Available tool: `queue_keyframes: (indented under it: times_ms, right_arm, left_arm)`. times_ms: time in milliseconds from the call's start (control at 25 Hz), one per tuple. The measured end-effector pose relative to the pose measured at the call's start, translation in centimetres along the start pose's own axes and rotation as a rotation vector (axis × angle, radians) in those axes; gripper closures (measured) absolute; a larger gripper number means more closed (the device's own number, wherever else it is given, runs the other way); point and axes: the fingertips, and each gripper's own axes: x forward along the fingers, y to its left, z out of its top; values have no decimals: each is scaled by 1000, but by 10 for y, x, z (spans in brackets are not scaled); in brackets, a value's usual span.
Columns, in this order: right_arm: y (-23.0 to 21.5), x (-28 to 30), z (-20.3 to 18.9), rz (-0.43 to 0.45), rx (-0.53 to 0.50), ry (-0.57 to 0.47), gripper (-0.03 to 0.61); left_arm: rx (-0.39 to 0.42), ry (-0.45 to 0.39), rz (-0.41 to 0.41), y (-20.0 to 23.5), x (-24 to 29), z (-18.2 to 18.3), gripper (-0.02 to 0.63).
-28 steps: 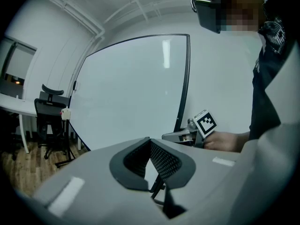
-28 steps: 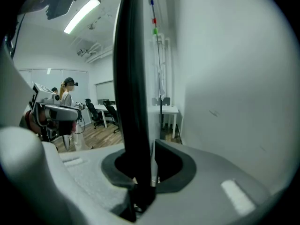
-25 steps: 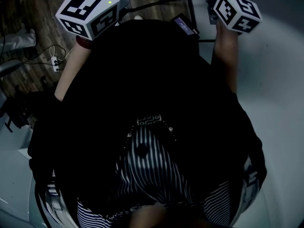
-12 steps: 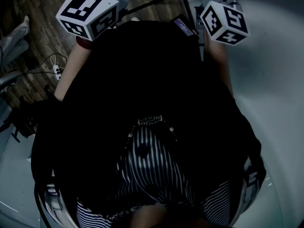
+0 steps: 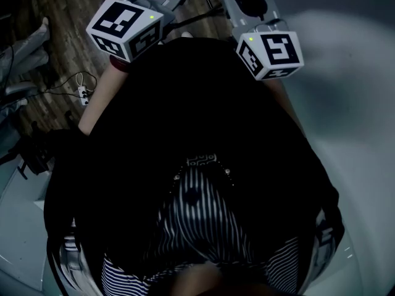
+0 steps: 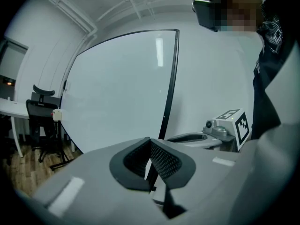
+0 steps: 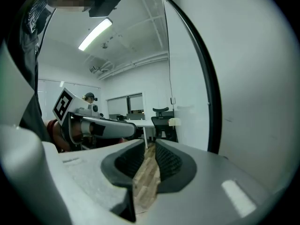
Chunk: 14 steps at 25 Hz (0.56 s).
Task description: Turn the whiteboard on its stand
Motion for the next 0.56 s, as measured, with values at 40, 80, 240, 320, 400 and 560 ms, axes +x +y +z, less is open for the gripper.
queue_keyframes:
  times_ms: [40, 80, 240, 320, 400, 560]
  right_arm:
    - [1, 9, 2, 23, -1, -3, 501]
    - [1, 19, 3, 46, 4, -6, 500]
    - [6, 58, -15, 141, 45, 3, 500]
    - [18, 80, -27, 204, 50, 30, 500]
    - [31, 105, -31, 248, 50, 51, 500]
    - [55, 153, -31, 271, 85, 52, 500]
  left_arm:
    - [-4, 0, 24, 8, -2, -1, 617]
    - [-11, 2, 49, 16, -5, -3, 617]
    - [-56, 34, 137, 46, -18, -32, 617]
    - [-85, 56, 194, 63, -33, -48, 617]
    - [-110, 70, 234, 83, -50, -57, 617]
    - [-158, 95, 246, 123, -75, -71, 617]
